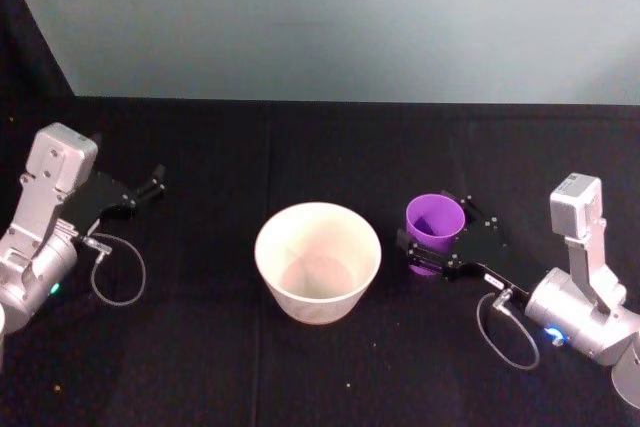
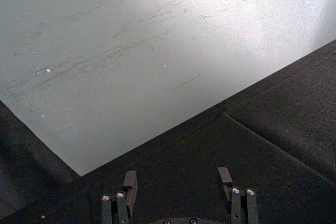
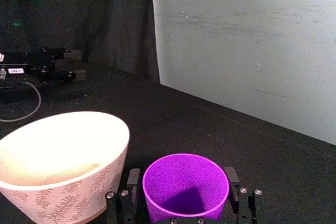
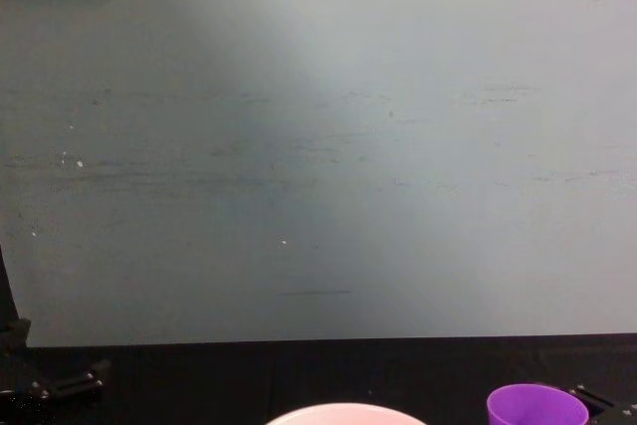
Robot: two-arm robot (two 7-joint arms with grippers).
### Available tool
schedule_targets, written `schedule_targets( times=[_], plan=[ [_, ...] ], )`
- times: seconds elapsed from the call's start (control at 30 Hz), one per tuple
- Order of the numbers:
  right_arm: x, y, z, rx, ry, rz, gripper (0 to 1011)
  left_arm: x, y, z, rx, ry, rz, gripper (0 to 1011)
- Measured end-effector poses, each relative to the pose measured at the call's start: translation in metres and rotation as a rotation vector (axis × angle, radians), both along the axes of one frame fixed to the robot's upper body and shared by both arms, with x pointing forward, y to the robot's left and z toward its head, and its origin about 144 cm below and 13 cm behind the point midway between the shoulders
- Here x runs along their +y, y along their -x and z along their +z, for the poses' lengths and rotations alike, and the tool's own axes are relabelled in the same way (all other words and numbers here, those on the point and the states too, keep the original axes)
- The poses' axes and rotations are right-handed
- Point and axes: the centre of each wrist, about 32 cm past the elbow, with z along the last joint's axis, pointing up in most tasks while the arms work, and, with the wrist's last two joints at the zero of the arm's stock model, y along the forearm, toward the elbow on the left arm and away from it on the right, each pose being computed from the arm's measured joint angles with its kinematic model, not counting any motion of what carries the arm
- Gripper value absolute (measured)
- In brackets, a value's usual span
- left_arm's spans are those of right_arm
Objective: Pick up the cup and pour the mung beans from the cup into the bowl.
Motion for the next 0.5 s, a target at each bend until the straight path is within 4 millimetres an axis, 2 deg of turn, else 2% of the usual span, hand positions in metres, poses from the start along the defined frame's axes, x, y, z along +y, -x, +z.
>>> schedule_targets(
  times=[0.27,0.5],
  plan=[
    [0.0,0.0002,-0.0001,0.0,-0.001,0.0,993,0.0,0.0,0.0,0.0,0.0,0.0,1000],
    [0.0,0.0002,0.0,-0.001,-0.001,0.0,841,0.0,0.0,0.0,0.0,0.0,0.0,1000]
  ],
)
